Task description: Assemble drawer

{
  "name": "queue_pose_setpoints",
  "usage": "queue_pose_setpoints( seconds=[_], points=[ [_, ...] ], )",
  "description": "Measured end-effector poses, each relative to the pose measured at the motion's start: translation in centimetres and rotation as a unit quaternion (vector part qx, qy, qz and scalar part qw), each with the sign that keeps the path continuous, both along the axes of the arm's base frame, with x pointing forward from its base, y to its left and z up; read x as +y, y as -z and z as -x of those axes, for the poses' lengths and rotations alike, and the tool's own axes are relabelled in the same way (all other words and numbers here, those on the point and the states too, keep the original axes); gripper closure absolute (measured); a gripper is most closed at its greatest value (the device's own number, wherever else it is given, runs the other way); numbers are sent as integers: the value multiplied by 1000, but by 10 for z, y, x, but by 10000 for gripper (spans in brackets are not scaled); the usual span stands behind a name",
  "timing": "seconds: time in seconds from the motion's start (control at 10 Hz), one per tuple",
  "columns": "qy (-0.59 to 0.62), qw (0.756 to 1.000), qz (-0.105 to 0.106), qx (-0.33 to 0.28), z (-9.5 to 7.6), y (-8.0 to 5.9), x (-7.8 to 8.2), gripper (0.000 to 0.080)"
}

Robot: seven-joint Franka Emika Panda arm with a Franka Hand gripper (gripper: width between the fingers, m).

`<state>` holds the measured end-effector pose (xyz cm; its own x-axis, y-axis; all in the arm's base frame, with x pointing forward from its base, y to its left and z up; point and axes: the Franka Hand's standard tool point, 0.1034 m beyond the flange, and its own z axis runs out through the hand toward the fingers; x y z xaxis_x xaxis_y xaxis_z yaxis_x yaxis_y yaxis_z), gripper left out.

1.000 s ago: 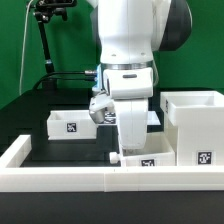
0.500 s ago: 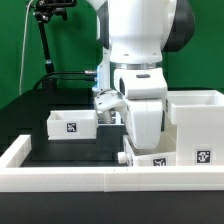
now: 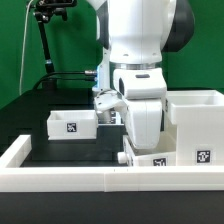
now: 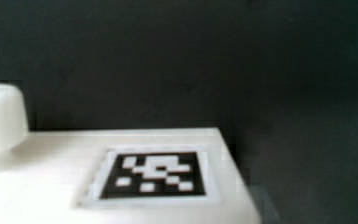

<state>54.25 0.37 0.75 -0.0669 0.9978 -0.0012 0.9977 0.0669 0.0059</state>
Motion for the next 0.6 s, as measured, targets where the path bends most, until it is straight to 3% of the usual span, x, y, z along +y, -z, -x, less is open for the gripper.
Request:
queue_pose_setpoints(
  seconds=[0.6],
  points=[
    [66,998,0,2,1,-1,11,757]
  ],
)
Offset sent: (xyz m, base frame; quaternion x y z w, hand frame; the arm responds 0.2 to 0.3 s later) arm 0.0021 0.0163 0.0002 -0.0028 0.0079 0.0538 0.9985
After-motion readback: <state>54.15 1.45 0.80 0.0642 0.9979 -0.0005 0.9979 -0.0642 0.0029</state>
